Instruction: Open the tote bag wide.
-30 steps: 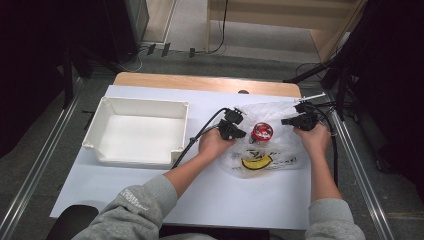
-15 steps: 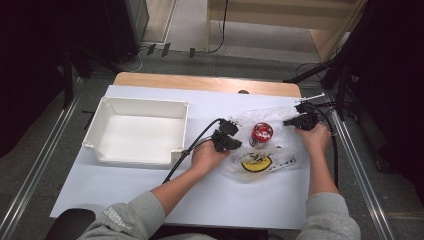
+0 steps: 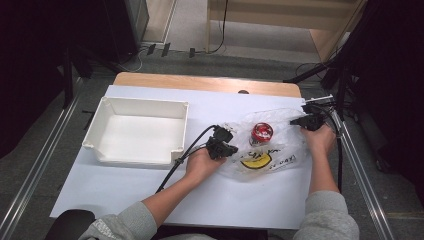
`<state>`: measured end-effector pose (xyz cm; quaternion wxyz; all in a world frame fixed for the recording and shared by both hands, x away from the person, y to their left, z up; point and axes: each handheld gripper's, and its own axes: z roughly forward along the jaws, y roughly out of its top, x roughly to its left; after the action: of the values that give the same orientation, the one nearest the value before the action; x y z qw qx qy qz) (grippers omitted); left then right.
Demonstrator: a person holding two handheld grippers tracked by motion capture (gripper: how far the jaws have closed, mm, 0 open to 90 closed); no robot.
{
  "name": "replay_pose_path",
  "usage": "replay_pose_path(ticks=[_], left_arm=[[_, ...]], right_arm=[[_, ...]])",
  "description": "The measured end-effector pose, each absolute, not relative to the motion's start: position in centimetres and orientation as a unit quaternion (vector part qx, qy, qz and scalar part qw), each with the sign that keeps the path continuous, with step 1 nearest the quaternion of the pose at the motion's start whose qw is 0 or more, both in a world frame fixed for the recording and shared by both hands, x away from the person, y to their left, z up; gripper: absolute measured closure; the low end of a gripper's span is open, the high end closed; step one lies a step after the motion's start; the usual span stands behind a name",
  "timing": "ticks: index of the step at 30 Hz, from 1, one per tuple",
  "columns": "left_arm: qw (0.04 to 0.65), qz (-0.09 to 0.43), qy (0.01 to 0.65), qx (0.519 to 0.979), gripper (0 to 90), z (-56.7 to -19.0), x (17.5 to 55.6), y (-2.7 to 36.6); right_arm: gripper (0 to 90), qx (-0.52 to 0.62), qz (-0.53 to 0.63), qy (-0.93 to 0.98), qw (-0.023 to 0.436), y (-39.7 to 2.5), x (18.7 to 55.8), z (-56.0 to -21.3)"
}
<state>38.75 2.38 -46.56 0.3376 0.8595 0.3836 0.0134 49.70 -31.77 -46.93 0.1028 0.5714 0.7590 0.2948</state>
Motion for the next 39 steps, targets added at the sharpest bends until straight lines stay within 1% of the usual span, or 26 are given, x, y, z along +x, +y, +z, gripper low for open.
replay_pose_path(ticks=[2, 4, 6, 10, 14, 16, 23, 26, 30, 34, 39], left_arm=[[0.340, 0.017, 0.382, 0.859, 90.0, -46.6, 38.7, 2.6], [0.342, 0.023, 0.382, 0.858, 90.0, -46.7, 38.7, 2.7], [0.343, 0.025, 0.381, 0.858, 90.0, -46.7, 38.6, 2.7], [0.350, 0.018, 0.377, 0.857, 90.0, -46.7, 38.6, 2.6], [0.360, 0.018, 0.368, 0.857, 90.0, -46.0, 38.3, 2.2], [0.367, 0.019, 0.363, 0.856, 90.0, -45.4, 38.3, 2.1], [0.384, 0.008, 0.351, 0.854, 90.0, -43.0, 38.2, 2.3], [0.392, 0.015, 0.343, 0.853, 90.0, -42.1, 38.2, 2.3], [0.392, 0.024, 0.341, 0.854, 90.0, -41.3, 39.5, 1.9], [0.391, 0.022, 0.342, 0.854, 90.0, -40.6, 40.9, 1.0], [0.386, 0.032, 0.346, 0.855, 90.0, -40.3, 43.1, -0.2]], right_arm=[[90.0, 0.585, 0.294, 0.746, 0.123, -32.4, 49.5, -47.1], [90.0, 0.590, 0.293, 0.742, 0.126, -32.6, 49.4, -47.1], [90.0, 0.597, 0.293, 0.734, 0.139, -32.8, 49.2, -47.2], [90.0, 0.598, 0.299, 0.733, 0.125, -32.5, 48.9, -46.8], [90.0, 0.566, 0.319, 0.749, 0.129, -31.2, 47.7, -45.5], [90.0, 0.550, 0.327, 0.758, 0.125, -30.4, 46.5, -44.8], [90.0, 0.522, 0.329, 0.778, 0.115, -29.1, 44.4, -44.3], [90.0, 0.510, 0.335, 0.784, 0.115, -28.5, 43.4, -44.2], [90.0, 0.510, 0.338, 0.784, 0.110, -28.2, 42.8, -44.1], [90.0, 0.506, 0.338, 0.786, 0.109, -27.9, 42.3, -44.1], [90.0, 0.500, 0.340, 0.789, 0.106, -27.3, 42.4, -43.9]])
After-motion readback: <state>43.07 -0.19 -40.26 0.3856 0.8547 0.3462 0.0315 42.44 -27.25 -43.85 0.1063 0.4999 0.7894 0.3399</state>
